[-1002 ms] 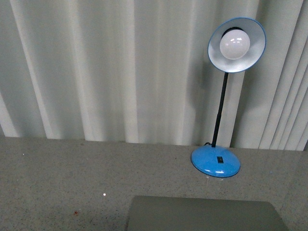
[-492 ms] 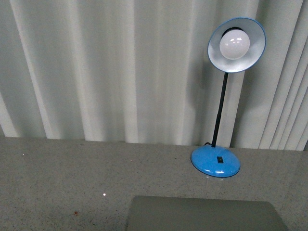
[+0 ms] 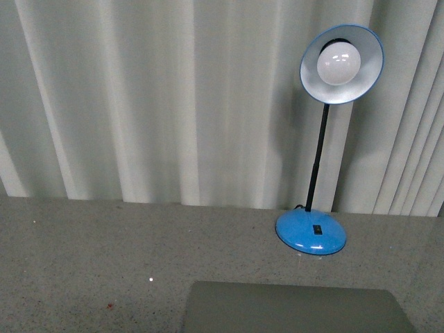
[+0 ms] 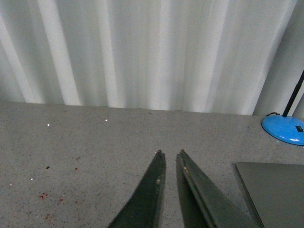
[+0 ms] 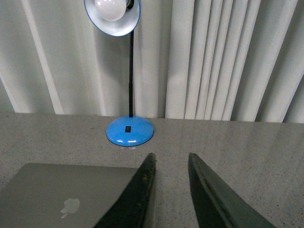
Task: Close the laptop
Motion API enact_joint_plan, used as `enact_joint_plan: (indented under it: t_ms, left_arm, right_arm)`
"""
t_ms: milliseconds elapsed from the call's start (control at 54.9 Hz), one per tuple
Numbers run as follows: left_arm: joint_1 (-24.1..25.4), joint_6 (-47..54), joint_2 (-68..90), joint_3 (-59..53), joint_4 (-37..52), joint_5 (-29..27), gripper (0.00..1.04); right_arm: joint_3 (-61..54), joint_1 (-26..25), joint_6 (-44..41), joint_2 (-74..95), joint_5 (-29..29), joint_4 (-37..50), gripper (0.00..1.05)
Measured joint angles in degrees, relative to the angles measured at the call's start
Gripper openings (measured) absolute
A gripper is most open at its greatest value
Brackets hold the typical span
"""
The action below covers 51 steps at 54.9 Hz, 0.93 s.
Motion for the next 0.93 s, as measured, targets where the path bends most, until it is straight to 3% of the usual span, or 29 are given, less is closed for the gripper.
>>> enact_joint_plan:
  t_ms: [419,929]
  left_arm:
    - [0.00,0.04,0.00,0.00,0.00,0.00,1.00]
    - [0.00,0.00,0.02,0.00,0.00,0.00,0.98]
  right_arm:
    - [0.00,0.00,0.00,0.00,0.02,0.00,0.98]
    - [0.00,-0.02,0.02,0.00,0.02,0.00,0.97]
